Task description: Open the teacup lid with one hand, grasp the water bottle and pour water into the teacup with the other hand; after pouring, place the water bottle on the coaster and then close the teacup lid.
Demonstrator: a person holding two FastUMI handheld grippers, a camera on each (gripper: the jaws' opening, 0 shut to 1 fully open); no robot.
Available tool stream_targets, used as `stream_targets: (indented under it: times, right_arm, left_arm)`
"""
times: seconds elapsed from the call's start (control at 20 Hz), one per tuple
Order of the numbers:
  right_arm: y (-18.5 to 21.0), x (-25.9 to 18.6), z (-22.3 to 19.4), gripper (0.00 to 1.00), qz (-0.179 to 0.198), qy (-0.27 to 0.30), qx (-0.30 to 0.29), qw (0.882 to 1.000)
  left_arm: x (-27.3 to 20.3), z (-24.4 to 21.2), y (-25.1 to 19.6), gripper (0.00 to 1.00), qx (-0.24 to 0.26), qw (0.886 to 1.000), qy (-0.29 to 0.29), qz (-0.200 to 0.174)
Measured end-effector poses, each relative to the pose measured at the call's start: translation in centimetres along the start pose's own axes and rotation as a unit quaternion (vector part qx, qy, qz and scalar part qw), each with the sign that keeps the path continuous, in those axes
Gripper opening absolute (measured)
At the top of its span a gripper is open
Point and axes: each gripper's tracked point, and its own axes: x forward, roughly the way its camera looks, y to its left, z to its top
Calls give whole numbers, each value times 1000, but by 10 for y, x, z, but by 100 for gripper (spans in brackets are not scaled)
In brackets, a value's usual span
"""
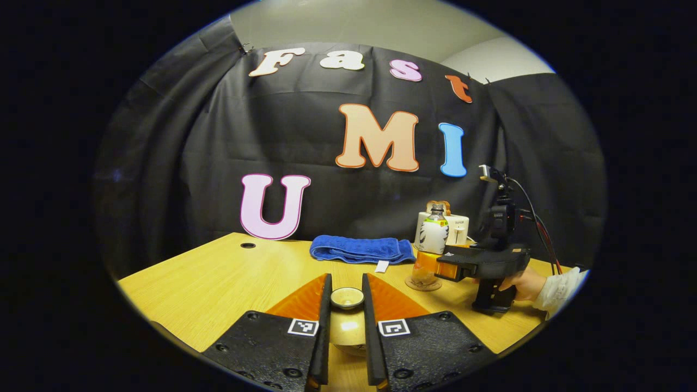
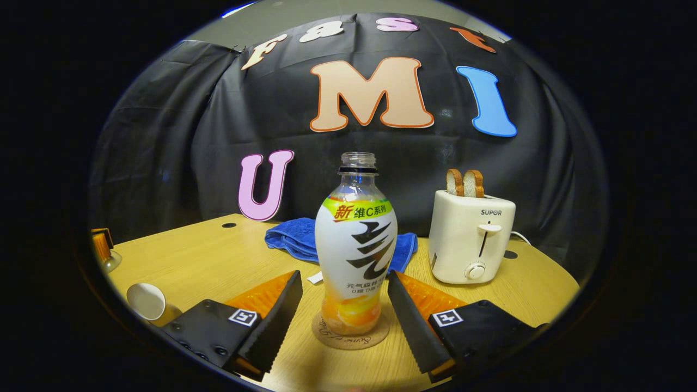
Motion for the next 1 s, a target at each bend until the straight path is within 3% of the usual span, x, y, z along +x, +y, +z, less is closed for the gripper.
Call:
stream_targets:
  times: [0.05,0.1,0.25,0.5,0.75,0.8,0.9,1.0]
  right_arm:
    - [0,-5,0,100,2,0,-1,1000]
    - [-1,-11,1,96,2,-3,-4,1000]
    - [-3,-28,8,99,5,-16,-11,1000]
    - [-4,-61,27,95,12,-48,-12,999]
    - [0,-89,44,100,22,-76,0,997]
    - [0,-94,46,95,24,-79,1,997]
    - [0,-103,47,95,25,-83,3,996]
    - [2,-112,45,99,25,-81,5,996]
  left_arm:
    - [4,-5,-3,25,4,1000,5,-4]
    - [8,-8,-6,26,7,1000,9,-7]
    - [16,-23,-13,25,18,999,27,-12]
    - [27,-38,-23,25,33,998,46,-19]
    - [29,-48,-25,25,47,997,58,-8]
    - [28,-46,-26,25,48,998,51,-7]
    - [29,-45,-27,26,49,998,46,-4]
    - [30,-47,-26,27,53,997,50,-2]
